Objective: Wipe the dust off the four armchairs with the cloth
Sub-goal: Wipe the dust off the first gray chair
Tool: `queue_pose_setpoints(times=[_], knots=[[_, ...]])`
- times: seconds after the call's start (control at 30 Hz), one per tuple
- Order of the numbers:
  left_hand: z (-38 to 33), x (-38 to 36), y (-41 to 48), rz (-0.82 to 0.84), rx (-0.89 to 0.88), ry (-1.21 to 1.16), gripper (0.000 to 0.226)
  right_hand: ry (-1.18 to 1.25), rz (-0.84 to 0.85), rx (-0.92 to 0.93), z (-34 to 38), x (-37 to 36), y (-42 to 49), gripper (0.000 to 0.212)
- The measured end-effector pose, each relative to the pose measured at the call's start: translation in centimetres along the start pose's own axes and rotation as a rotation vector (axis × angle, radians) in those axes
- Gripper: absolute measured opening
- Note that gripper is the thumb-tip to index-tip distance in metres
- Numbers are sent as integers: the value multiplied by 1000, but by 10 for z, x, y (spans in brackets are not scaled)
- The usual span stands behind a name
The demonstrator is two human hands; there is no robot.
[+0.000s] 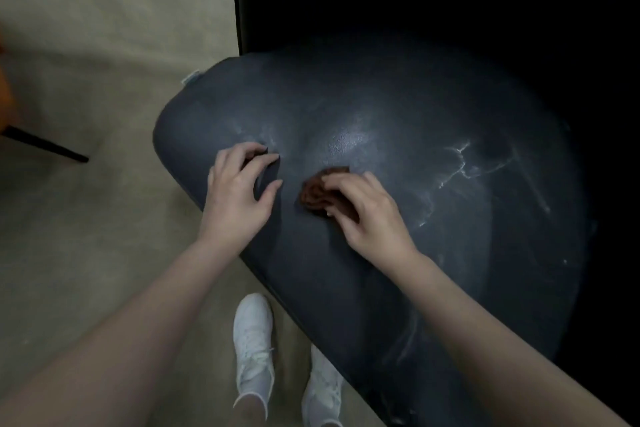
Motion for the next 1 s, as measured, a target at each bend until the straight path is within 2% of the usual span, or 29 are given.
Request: queue_pose_setpoints(times=[0.07,0.13,0.23,0.3,0.4,0.5,0.63,0.7,0.77,0.83,1.0], knots=[[0,-1,-1,8,4,-1,35,-1,96,36,-4,12,-19,27],[0,-1,-1,10,9,-6,35,-16,89,39,-12,27,-24,26],[-1,-1,-7,-10,20,-11,36,-54,-137,-59,-23,47,-5,26],[0,-1,-14,-48,53,1,37,-64,-225,-94,-25,46,16,24],[6,0,-28,-83,102,14,39,-81,-121,-9,-14,16,31,24],[12,-1,-37,-79,122,-1,40,-57,92,102,0,1,12,28],[15,-3,-39,-82,140,-17,41,-17,356,186,-1,16,-12,28],[15,-4,-38,-86,151,-23,42,-6,311,190,-4,27,0,27],[16,-6,-39,-84,160,-35,43,-28,142,155,-7,32,25,26],[16,-7,-39,-85,156,-49,44,-66,52,131,-8,27,49,26],[19,-8,-38,-98,142,-43,45,-88,219,243,-1,-5,34,26]])
Point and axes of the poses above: each hand's wrist, its own y-axis towards the middle knuckle, its own x-axis out of the back of the hand, z = x × y, the point moved 1 cm from there along y, towards the middle knuckle, and after that the axes turned 13 degrees about y, right-handed, at the moved point
